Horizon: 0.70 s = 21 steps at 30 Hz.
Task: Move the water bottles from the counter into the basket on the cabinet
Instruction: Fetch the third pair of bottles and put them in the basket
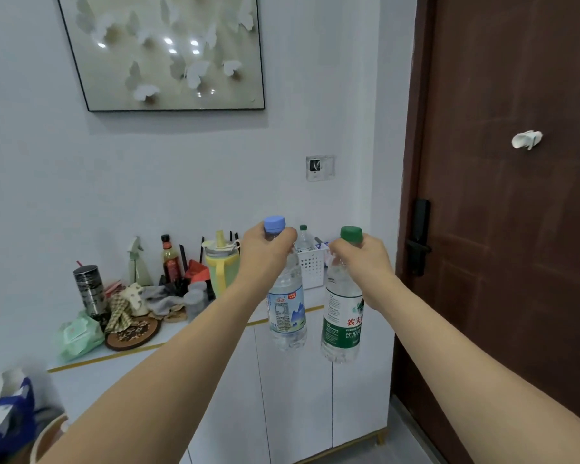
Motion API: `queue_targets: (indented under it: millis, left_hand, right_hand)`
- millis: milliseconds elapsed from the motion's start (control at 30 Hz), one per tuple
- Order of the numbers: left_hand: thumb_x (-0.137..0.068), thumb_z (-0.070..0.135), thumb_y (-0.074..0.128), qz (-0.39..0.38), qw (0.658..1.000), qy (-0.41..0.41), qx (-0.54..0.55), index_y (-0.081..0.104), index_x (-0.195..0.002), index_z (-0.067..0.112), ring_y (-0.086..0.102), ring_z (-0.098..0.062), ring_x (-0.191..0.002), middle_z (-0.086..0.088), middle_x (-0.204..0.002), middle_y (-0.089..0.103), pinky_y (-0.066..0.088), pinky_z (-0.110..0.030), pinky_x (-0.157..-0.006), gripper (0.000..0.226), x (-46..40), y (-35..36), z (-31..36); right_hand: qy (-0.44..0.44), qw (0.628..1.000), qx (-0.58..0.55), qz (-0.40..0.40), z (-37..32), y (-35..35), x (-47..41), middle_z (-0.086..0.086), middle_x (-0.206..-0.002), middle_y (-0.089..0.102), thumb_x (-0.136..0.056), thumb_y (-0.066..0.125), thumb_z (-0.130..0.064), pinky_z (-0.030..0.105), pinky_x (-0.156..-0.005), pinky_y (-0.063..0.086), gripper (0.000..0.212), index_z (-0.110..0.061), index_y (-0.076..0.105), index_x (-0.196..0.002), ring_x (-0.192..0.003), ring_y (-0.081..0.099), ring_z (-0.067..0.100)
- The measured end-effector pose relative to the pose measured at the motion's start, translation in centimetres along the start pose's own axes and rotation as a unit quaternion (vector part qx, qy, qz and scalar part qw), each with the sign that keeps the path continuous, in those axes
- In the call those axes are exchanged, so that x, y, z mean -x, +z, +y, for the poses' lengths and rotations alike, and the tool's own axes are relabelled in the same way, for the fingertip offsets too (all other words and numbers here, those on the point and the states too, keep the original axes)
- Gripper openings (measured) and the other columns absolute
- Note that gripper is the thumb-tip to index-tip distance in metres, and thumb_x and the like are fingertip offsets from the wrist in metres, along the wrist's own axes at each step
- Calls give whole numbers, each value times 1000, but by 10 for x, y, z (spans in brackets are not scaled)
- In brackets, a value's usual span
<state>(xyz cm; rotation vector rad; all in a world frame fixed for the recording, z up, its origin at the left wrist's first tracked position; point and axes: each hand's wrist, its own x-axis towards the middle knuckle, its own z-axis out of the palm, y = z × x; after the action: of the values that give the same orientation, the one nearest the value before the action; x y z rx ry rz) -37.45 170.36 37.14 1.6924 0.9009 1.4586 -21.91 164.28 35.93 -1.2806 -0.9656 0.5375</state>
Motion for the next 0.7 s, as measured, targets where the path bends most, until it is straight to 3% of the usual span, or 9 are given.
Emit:
queue_targets:
  millis: [367,700]
  left_hand:
    - [-77,23,63,-36,998,36,27,59,-81,-2,52,-14,-60,-4,-66,60,45,-32,-61,26,-156,-8,-48]
    - [-78,23,63,-40,998,3,44,61,-86,-3,54,-15,-63,-5,-70,61,47,-32,-62,27,-254,7,-110]
  right_hand:
    - [-22,999,5,31,14,86,-135,-1,-65,66,-76,69,-22,31,-66,48,10,-13,65,-75,-62,61,13]
    - [-19,999,-3,40,44,130,-230,-2,-69,65,-76,69,-22,28,-64,50,11,-13,64,-79,-56,63,6]
